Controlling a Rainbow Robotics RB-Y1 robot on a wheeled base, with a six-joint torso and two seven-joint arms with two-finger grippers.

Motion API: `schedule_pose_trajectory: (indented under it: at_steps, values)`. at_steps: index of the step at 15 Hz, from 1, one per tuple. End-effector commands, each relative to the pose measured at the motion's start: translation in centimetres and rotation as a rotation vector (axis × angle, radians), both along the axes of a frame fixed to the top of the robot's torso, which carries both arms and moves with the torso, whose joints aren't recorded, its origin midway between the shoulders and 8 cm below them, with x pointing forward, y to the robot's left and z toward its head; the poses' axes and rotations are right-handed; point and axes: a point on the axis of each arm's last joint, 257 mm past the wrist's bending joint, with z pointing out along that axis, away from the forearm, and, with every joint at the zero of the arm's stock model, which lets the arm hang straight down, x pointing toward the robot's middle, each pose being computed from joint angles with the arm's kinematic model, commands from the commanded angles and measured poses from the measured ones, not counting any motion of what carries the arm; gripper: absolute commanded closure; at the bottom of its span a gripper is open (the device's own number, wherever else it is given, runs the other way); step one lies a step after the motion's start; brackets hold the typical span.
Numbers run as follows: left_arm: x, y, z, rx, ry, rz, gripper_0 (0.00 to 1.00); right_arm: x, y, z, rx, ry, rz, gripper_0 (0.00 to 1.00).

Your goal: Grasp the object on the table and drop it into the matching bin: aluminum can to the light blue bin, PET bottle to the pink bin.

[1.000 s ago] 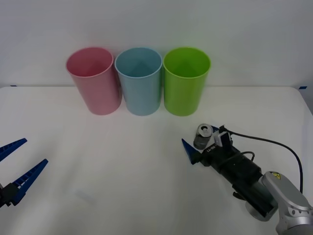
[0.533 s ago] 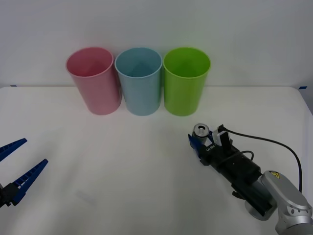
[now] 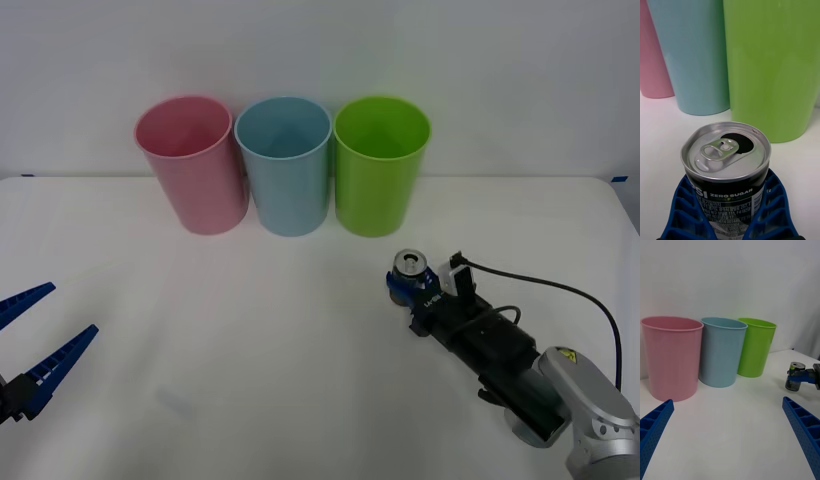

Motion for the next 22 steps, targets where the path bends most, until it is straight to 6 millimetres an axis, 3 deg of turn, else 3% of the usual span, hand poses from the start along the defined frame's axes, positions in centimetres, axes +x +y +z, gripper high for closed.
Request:
schedule_pose_trajectory:
  at_steps: [1, 6, 15, 18, 22]
  values:
    - [0.0, 0.0, 0.0, 0.000, 0.000, 0.000, 0.00, -0.2, -0.6, 1.9, 0.039, -0.028, 0.024, 1.00]
    - [0.0, 0.0, 0.0, 0.000, 0.000, 0.000, 0.00, -2.0, -2.8, 7.7, 0.142, -0.066, 0.041, 1.00]
    - [0.0, 0.0, 0.0, 0.000, 0.000, 0.000, 0.00, -3.4, -3.3, 20.6, 0.380, -0.110, 0.129, 1.00]
    - [0.0, 0.0, 0.0, 0.000, 0.000, 0.000, 0.00, -2.8, -1.8, 24.0, 0.425, -0.122, 0.184, 1.00]
    - [0.0, 0.0, 0.0, 0.000, 0.000, 0.000, 0.00, -0.8, 2.4, 27.4, 0.414, -0.130, 0.255, 1.00]
